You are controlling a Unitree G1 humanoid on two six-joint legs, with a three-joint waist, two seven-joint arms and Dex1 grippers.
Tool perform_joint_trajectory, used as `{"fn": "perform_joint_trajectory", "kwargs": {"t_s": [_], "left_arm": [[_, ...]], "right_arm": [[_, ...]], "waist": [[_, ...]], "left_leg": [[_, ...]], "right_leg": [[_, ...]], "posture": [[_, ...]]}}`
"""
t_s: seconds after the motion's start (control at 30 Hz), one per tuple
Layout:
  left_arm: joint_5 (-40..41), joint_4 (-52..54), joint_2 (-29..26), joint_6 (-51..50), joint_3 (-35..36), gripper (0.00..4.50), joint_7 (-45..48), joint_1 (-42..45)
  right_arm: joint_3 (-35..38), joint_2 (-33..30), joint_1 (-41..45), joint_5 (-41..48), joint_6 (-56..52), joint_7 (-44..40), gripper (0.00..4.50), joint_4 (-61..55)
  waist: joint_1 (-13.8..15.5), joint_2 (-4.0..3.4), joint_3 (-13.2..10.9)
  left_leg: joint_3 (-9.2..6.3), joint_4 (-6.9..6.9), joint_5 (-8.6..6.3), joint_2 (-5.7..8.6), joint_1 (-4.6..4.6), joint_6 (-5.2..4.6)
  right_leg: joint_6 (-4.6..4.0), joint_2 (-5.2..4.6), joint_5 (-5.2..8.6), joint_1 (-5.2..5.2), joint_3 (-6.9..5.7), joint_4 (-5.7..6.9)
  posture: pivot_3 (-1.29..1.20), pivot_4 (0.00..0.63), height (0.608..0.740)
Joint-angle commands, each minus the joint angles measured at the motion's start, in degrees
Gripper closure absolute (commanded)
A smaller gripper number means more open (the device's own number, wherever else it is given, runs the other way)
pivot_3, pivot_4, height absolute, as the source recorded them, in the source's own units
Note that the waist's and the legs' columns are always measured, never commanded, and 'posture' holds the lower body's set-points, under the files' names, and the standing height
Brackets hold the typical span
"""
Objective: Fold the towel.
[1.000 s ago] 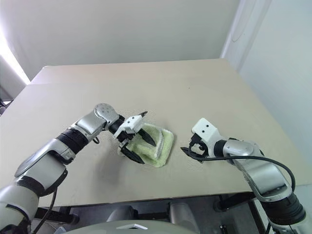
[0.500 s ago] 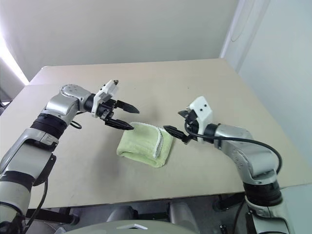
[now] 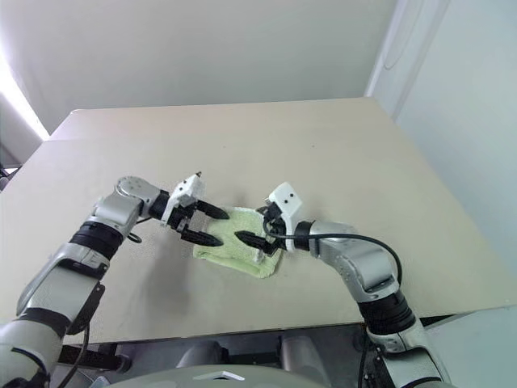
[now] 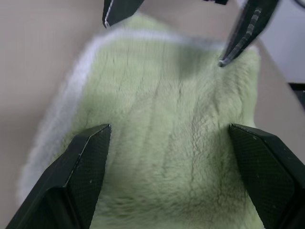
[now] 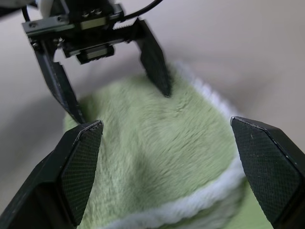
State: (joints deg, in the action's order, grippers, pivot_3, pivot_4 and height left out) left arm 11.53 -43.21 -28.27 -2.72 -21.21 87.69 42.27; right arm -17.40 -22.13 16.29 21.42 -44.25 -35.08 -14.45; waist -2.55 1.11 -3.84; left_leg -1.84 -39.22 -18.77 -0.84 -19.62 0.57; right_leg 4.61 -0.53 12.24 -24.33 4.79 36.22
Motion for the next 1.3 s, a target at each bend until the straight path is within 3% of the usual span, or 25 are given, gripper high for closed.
{"fn": "perform_joint_trajectory", "kwargs": {"t_s": [0.03,0.37,0.77,1.07,1.3], "left_arm": [[-2.4,-1.9,2.1,2.4,1.8,0.33,-4.0,-0.1],[-3.3,0.4,0.9,2.5,3.7,0.33,0.6,0.0],[4.8,14.4,-7.9,-9.7,9.2,0.33,4.8,-0.5],[3.7,16.4,-11.7,-9.6,10.9,0.33,3.6,-5.4],[3.4,17.6,-12.1,-9.5,11.2,0.33,1.7,-7.4]], "right_arm": [[-3.7,0.3,-1.0,-3.9,4.0,0.2,0.00,0.9],[-3.2,-1.4,-0.5,-8.5,5.9,-0.5,0.00,3.8],[7.9,-5.7,1.3,4.5,0.8,-8.5,0.00,-10.1],[-5.7,-12.1,3.4,-3.3,6.8,-16.1,0.00,-11.2],[-10.5,-10.5,5.8,-9.3,11.0,-16.2,0.00,-6.9]], "waist": [[0.1,0.01,0.0],[0.0,0.08,0.1],[-0.1,0.04,0.1],[-0.1,0.04,0.1],[0.0,0.06,0.1]], "left_leg": [[0.00,-0.01,0.00,0.00,-0.01,0.00],[-0.03,-0.05,0.00,0.01,0.31,0.00],[-0.05,0.03,0.00,-0.01,0.16,0.00],[-0.03,0.04,0.00,-0.03,0.15,0.00],[-0.01,0.03,0.00,-0.02,0.15,0.00]], "right_leg": [[0.00,0.00,0.00,0.00,0.00,0.00],[0.00,-0.01,0.01,0.59,-0.02,-0.02],[0.01,0.00,0.01,0.21,-0.03,-0.05],[-0.01,-0.01,0.03,0.17,-0.06,-0.06],[0.00,-0.02,0.02,0.16,-0.05,-0.07]], "posture": [[0.00,0.000,0.712],[0.00,0.000,0.712],[0.00,0.000,0.712],[0.00,0.000,0.712],[0.00,0.000,0.712]]}}
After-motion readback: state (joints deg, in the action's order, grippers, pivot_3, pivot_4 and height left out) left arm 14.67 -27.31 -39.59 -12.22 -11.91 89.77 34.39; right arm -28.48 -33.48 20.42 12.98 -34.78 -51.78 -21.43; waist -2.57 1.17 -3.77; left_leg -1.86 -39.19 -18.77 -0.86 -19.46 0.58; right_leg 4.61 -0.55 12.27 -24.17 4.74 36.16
